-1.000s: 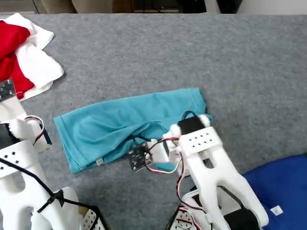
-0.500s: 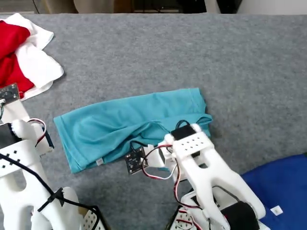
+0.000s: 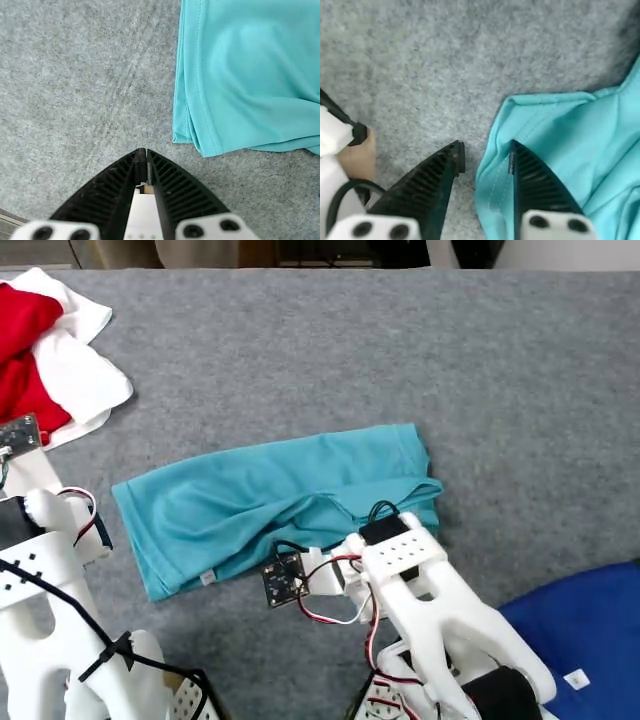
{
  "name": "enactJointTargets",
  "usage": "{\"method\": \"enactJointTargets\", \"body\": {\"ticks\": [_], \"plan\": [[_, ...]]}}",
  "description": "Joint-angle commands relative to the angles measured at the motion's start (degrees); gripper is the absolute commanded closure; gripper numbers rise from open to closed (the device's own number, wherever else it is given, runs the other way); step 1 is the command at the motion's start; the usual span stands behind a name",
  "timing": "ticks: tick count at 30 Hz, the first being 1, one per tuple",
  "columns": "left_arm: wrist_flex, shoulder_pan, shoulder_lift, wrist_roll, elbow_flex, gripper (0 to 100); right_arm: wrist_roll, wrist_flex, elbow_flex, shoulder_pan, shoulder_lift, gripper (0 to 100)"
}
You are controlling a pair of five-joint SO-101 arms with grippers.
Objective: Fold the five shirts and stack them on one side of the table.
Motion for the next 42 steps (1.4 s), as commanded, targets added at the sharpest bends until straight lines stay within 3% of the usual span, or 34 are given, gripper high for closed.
{"method": "enactJointTargets", "body": {"ticks": [1,4,16,22,27,32,42], "plan": [[0.44,-0.7,-0.4,-0.18,-0.18,98,-0.79,-0.79,3.03,-0.48,0.84,93.1],[0.44,-0.79,-0.4,-0.18,-0.26,98,-0.79,-0.79,3.38,-0.48,0.84,99.4],[1.41,-0.79,-0.4,-0.18,-0.62,98,-0.79,-2.37,1.89,5.93,0.48,99.3],[1.49,-0.79,-0.4,-0.18,-0.7,98,-0.79,-1.76,-9.54,12.35,0.48,99.3],[1.49,-0.79,-0.4,-0.18,-0.7,98,-0.79,0.44,-21.41,12.88,0.84,99.3],[1.49,-0.79,-0.4,-0.18,-0.7,98,-0.53,-7.12,-24.75,12.53,1.27,99.3],[1.49,-0.79,-0.4,-0.18,-0.26,98,-1.05,-12.13,-39.34,12.35,20.7,99.3]]}}
